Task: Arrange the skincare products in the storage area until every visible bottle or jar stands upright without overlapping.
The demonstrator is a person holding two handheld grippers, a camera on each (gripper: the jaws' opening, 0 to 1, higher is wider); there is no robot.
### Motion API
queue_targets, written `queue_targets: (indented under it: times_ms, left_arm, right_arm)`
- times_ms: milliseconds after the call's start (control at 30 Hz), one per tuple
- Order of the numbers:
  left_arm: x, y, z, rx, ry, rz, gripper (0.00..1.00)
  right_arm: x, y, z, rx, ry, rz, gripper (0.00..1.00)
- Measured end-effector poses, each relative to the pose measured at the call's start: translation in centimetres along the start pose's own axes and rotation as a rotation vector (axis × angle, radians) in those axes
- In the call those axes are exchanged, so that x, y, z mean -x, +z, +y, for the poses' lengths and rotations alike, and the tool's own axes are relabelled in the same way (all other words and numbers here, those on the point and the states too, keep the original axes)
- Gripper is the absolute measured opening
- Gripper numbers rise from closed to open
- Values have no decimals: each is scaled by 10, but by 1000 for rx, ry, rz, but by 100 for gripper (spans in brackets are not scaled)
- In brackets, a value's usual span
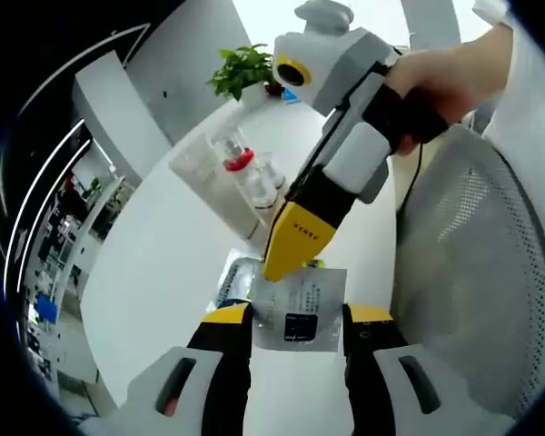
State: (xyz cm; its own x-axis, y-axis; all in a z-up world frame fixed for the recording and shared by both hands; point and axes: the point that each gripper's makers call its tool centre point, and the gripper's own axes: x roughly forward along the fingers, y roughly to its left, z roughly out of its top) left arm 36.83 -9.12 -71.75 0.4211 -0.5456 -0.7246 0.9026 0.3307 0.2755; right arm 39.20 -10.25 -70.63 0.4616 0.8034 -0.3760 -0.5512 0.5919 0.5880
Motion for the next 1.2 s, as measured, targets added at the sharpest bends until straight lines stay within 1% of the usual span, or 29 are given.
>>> queue_targets:
  times_ms: [200,267,300,367,433,500,600,667,767,800,833,900,967,1033,1067,1200]
  left_arm:
    - [-1,1,-2,-6,-8,1,37]
    - [-1,0,-2,-4,-10,1,37]
    - [-1,0,-2,-4,-10,1,37]
    - [-2,0,-2,-3,-9,1,37]
    - [-1,0,-1,8,-9,-4,37]
    - [-1,1,1,29,-10,-23,37]
    - [1,2,6,80,-4,-53,37]
    - [2,1,8,153,-19,-81,39]
    - [7,4,10,352,-70,-184,43]
    - [10,3,11,457,-97,-221,44]
    - [12,-2,13,521,-107,-235,45]
    - [13,-10,12,580,-123,-236,47]
    - [12,-16,9,604,-135,-230,47]
    - [9,-21,4,651,-167,-231,46]
    - [9,-20,-1,676,-193,-239,46]
    - [6,-13,-12,761,-257,-276,45]
  right_arm:
    - [-5,-1,2,-23,11,8,8]
    - [-7,-2,3,-27,15,14,5]
    - [-7,-3,3,-31,17,14,1]
    - [-8,-2,3,-35,11,11,1]
    - [-8,-1,5,-23,10,5,1]
    - [-7,1,4,-15,1,-3,1]
    - [-5,7,2,-47,0,-30,1]
    - [-2,10,0,-66,-1,-41,1]
    - [5,15,-6,-92,-22,-73,1]
    - [7,16,-7,-105,-25,-83,1]
    - [10,18,-9,-131,-25,-99,1]
    - [14,20,-12,-170,-25,-122,1]
    - [16,21,-13,-189,-23,-137,1]
    - [17,22,-13,-205,-21,-146,1]
    - [17,22,-13,-211,-20,-149,1]
    - [16,23,-8,-230,-5,-158,1]
